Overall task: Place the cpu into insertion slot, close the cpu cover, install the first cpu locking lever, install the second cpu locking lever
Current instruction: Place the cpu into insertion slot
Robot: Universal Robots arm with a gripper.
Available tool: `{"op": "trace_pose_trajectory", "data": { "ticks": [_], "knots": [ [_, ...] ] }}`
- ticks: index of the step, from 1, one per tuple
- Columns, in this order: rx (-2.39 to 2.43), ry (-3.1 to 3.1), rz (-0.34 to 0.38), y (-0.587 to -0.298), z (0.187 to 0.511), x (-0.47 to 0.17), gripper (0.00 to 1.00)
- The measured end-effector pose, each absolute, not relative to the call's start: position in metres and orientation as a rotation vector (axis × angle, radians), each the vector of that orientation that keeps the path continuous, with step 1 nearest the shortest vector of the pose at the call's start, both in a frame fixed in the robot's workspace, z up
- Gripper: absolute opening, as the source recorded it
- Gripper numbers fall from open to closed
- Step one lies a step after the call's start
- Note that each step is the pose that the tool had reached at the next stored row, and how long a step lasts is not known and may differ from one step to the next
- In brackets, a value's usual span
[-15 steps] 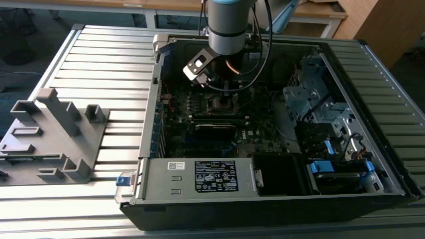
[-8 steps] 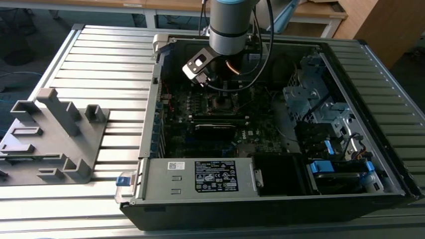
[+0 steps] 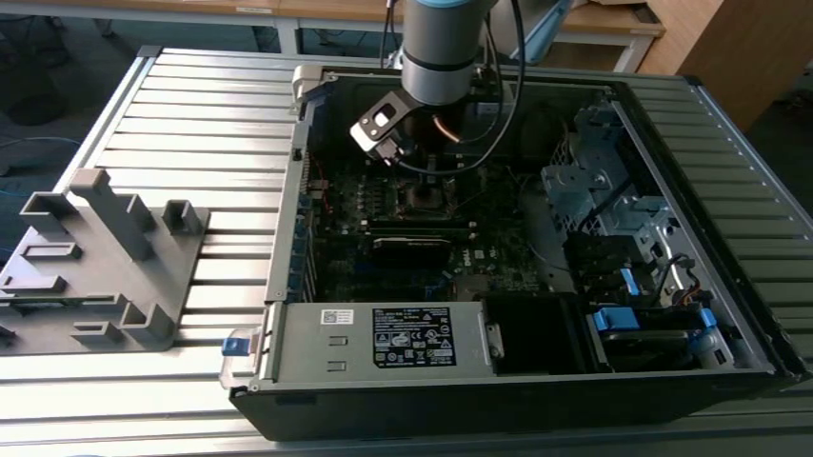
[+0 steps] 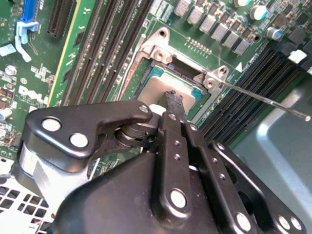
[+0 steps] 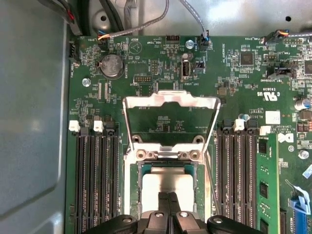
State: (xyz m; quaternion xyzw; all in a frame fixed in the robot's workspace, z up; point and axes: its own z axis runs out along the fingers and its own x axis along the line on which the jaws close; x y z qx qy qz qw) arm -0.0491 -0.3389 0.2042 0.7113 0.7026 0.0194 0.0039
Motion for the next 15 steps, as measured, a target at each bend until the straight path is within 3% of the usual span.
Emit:
{"op": "trace_pose_trajectory", "data": {
  "ticks": [15],
  "knots": [
    [2.229, 2.202, 0.061, -0.3389, 0.2014, -0.0481, 0.11]
  ]
}}
